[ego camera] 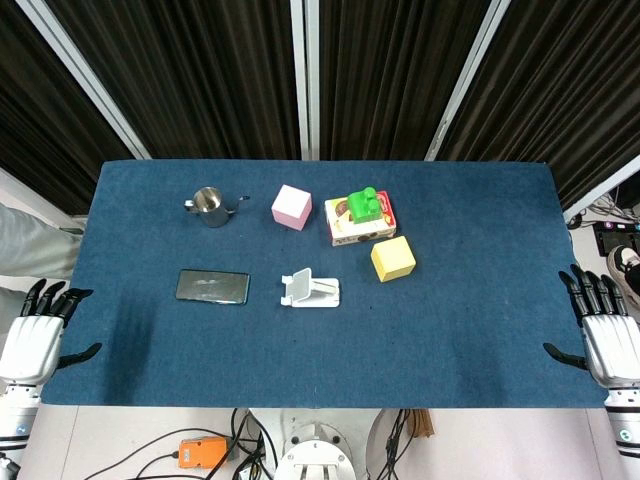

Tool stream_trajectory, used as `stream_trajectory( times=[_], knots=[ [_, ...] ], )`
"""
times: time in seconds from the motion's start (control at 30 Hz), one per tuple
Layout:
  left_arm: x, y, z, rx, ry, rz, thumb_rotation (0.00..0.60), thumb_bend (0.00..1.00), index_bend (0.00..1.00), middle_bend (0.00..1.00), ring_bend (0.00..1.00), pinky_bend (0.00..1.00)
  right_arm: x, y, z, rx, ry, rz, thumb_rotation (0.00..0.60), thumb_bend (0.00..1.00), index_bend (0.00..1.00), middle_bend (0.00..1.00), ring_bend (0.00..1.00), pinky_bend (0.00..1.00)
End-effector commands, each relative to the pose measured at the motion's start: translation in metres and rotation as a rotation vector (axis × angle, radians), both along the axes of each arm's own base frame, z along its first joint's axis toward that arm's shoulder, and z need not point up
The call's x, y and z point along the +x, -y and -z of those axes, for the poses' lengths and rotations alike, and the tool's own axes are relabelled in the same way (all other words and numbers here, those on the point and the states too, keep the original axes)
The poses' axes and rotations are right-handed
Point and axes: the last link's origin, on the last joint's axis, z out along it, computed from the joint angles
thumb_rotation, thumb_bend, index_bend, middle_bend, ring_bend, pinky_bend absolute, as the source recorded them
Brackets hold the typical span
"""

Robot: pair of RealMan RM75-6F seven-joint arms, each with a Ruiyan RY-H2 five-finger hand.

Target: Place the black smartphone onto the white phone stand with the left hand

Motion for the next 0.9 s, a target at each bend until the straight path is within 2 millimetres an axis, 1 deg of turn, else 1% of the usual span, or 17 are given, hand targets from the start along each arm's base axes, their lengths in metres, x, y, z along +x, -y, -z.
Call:
stream_trajectory(
  times=[0.03, 0.17, 0.27, 0.4, 0.5, 0.57, 0.73, 0.9],
  knots=[
    [0.008, -0.007, 0.005, -0.011, 0.029, 0.023, 0.6, 0.03, 0.22, 0.24, 0.11, 0.02, 0.0, 0.003, -0.003, -0.007, -0.002, 0.003, 0.6, 0.13, 0.0, 0.04, 0.0, 0.04],
    [0.031, -0.025, 0.017, -0.054, 0.062, 0.1, 0.6, 0.03, 0.22, 0.24, 0.12, 0.02, 0.004, 0.005, -0.008, -0.015, -0.007, -0.007, 0.6, 0.13, 0.0, 0.04, 0.0, 0.04],
    [0.054, -0.045, 0.03, -0.11, 0.063, 0.17, 0.6, 0.04, 0.22, 0.24, 0.12, 0.02, 0.007, 0.006, -0.012, -0.016, -0.004, -0.019, 0.6, 0.13, 0.0, 0.04, 0.0, 0.04],
    [0.085, -0.076, 0.052, -0.201, 0.017, 0.232, 0.6, 0.06, 0.22, 0.24, 0.13, 0.02, 0.009, 0.005, -0.016, -0.024, -0.001, -0.028, 0.6, 0.13, 0.0, 0.04, 0.0, 0.04],
    [0.101, -0.093, 0.07, -0.264, 0.003, 0.247, 0.6, 0.06, 0.23, 0.24, 0.14, 0.02, 0.008, 0.004, -0.016, -0.025, 0.002, -0.025, 0.6, 0.13, 0.0, 0.04, 0.0, 0.04],
    [0.111, -0.107, 0.087, -0.314, -0.028, 0.254, 0.6, 0.06, 0.23, 0.24, 0.14, 0.02, 0.007, 0.003, -0.016, -0.024, 0.005, -0.017, 0.6, 0.13, 0.0, 0.04, 0.0, 0.04],
    [0.123, -0.128, 0.117, -0.396, -0.083, 0.231, 0.6, 0.06, 0.23, 0.24, 0.14, 0.02, 0.003, 0.004, -0.014, -0.022, 0.01, 0.003, 0.6, 0.13, 0.0, 0.04, 0.0, 0.04],
    [0.123, -0.146, 0.14, -0.465, -0.107, 0.15, 0.6, 0.06, 0.23, 0.21, 0.09, 0.02, -0.001, 0.006, -0.012, -0.018, 0.014, 0.02, 0.6, 0.13, 0.0, 0.04, 0.0, 0.04]
  ],
)
